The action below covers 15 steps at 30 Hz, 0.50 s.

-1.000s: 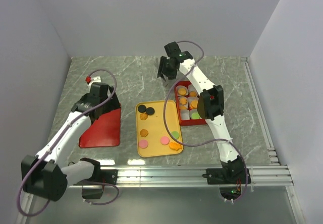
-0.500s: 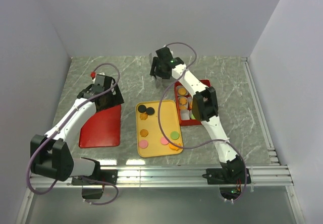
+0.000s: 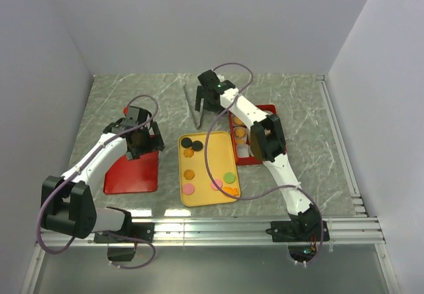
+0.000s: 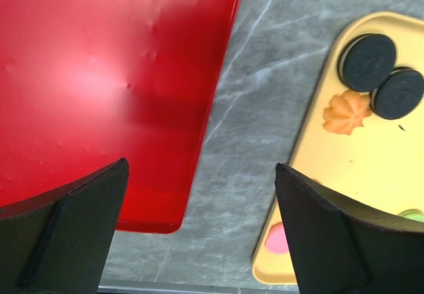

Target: Pack the cookies

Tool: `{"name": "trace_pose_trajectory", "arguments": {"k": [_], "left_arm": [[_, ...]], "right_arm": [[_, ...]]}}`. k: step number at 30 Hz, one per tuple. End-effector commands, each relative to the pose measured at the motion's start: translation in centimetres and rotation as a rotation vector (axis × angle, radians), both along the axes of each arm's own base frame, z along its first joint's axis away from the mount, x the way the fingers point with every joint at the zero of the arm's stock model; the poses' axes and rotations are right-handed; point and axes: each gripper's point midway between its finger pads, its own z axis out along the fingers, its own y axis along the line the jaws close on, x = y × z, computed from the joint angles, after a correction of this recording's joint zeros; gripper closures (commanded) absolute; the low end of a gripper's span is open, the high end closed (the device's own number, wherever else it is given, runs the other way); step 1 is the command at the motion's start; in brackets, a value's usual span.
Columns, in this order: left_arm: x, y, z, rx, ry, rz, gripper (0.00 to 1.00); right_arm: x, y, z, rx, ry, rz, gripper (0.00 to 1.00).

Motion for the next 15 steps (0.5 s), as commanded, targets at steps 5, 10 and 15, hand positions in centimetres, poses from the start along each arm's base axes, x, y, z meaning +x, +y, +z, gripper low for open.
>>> {"name": "trace_pose_trajectory", "arguments": {"k": [5,10,15], "left_arm": [[0.6,0.5,-3.0,0.041,0.073,0.028,0.11],[0.7,1.6,-6.2,0.147,0.176,0.019,0.24],[0.6,2.1,-8.0,0.212,0.243,0.008,0.52]], "right_arm": [[-4.8,-4.2,19.6,0.062,-0.232,-0.032,0.02],[-9.9,-7.8,21.2,0.072,-0.224,-0.023,0.02],[-13.4,-10.6,23.3,0.094,-0.256,-0.017,0.02]]}}
